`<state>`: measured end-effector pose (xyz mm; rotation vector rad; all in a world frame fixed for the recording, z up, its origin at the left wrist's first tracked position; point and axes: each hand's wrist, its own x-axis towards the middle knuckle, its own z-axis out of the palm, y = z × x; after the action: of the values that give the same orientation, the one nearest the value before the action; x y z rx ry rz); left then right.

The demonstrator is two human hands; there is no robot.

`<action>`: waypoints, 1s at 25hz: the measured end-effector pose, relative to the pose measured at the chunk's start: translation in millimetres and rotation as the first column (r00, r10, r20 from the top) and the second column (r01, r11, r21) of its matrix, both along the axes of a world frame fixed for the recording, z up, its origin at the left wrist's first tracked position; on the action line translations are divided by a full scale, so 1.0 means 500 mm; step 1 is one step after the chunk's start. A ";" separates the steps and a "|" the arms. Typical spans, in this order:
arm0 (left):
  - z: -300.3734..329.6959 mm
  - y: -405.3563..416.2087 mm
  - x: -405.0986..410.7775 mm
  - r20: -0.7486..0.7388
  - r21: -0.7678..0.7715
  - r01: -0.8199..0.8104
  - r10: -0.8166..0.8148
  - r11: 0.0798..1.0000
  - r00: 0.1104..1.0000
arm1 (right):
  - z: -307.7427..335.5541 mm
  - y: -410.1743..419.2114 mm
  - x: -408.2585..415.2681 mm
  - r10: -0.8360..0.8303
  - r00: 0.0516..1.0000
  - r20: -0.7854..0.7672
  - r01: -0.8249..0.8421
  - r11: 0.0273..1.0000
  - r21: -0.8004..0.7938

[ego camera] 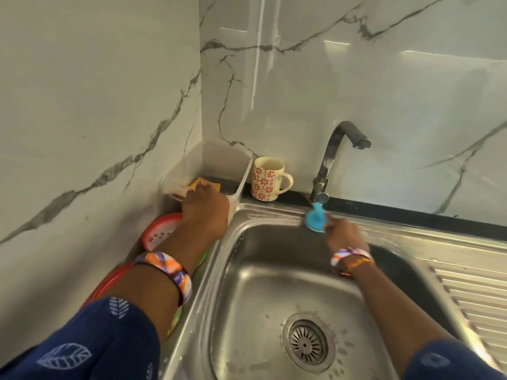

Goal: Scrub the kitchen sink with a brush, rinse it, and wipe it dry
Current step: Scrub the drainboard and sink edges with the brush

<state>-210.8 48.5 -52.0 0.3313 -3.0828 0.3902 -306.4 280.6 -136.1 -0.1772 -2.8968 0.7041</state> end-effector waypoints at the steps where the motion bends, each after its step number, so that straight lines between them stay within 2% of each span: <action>1: -0.007 0.002 0.000 0.016 0.001 -0.016 0.016 1.000 1.000 | 0.008 0.061 0.011 -0.109 0.994 -0.006 0.109 0.994 -0.030; 3: -0.027 0.008 0.007 0.033 0.017 -0.028 0.028 0.999 0.999 | 0.027 0.156 0.037 -0.278 0.961 -0.003 0.276 0.955 -0.104; 5: -0.049 0.020 0.027 -0.010 0.030 -0.011 0.011 0.999 1.000 | 0.039 0.176 0.039 -0.334 0.943 -0.010 0.328 0.933 -0.149; 7: -0.064 0.036 0.057 -0.039 0.050 0.039 -0.037 0.998 0.999 | 0.033 0.100 0.039 -0.255 0.967 -0.011 0.245 0.939 -0.241; 10: -0.091 0.055 0.097 -0.061 0.044 0.142 -0.140 0.989 0.988 | 0.000 -0.086 0.044 -0.022 0.999 0.037 0.034 0.931 -0.363; 13: -0.106 0.049 0.120 0.011 0.045 0.098 -0.099 0.994 0.995 | -0.016 -0.198 0.020 0.209 0.976 0.052 -0.177 0.915 -0.361; 15: -0.112 0.045 0.133 0.052 0.055 0.046 -0.049 0.997 0.997 | -0.013 -0.177 0.001 0.230 0.969 0.085 -0.195 0.932 -0.304; 17: -0.125 0.048 0.146 0.066 0.092 0.015 -0.021 0.996 0.998 | -0.011 -0.097 -0.004 0.152 0.986 0.071 -0.129 0.956 -0.264; 20: -0.143 0.066 0.156 0.103 0.111 -0.018 0.006 0.994 0.995 | -0.008 0.074 0.019 -0.060 0.997 0.040 0.069 0.960 -0.270; 23: -0.151 0.084 0.156 0.141 0.131 -0.054 0.036 0.990 0.989 | 0.017 0.224 0.053 -0.248 0.969 0.004 0.237 0.922 -0.308; 25: -0.152 0.092 0.161 0.136 0.137 -0.075 0.057 0.988 0.989 | 0.029 0.268 0.053 -0.318 0.948 0.016 0.303 0.886 -0.351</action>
<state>-130.0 94.4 -128.3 0.4291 -3.2440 0.2024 -279.6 414.6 -121.6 -0.6440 -2.5856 1.1337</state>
